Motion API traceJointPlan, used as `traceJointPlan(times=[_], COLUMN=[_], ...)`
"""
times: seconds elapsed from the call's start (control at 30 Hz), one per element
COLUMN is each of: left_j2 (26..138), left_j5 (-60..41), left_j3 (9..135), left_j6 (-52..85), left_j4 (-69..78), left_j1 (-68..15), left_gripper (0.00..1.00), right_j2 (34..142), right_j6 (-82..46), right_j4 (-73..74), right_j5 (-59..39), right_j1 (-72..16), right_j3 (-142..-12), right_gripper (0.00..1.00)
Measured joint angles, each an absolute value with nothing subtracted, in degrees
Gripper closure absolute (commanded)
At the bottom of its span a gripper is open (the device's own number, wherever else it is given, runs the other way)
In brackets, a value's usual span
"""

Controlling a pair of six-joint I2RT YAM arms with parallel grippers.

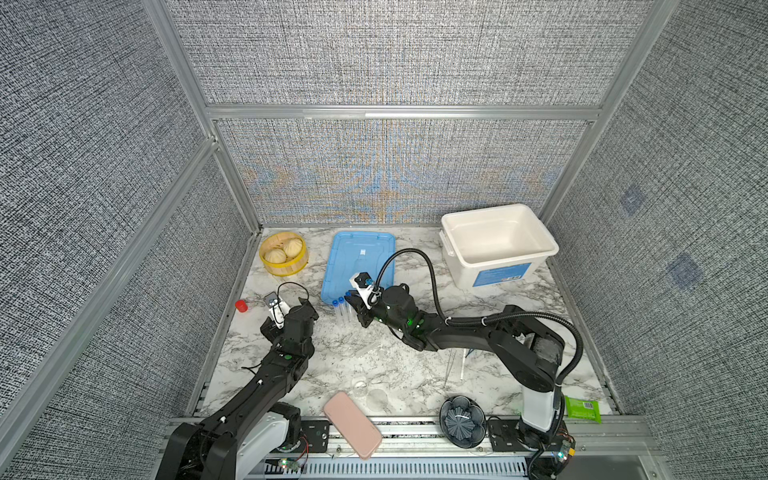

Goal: Organize the chemistry lab equipment
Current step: 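Lower the test tube beside the two tubes and open the right gripper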

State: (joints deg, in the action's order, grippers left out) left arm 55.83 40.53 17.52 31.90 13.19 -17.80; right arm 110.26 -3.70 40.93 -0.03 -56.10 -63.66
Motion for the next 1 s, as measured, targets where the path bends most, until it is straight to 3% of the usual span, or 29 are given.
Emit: traceJointPlan(times=[0.53, 1.0], left_j2=[56.05, 56.36], left_j5=[40.53, 40.53], left_j3=[17.52, 17.52], left_j6=[31.9, 31.9], left_j4=[13.19, 13.19], left_j1=[-17.8, -17.8], left_gripper=[0.01, 0.01], right_j2=[109.03, 101.91], right_j6=[-3.7, -5.32], right_j4=[40.91, 35.73], right_j5=[-0.03, 0.99], right_j1=[-56.16, -55.27], right_j3=[-62.87, -64.6], right_gripper=[0.77, 0.62])
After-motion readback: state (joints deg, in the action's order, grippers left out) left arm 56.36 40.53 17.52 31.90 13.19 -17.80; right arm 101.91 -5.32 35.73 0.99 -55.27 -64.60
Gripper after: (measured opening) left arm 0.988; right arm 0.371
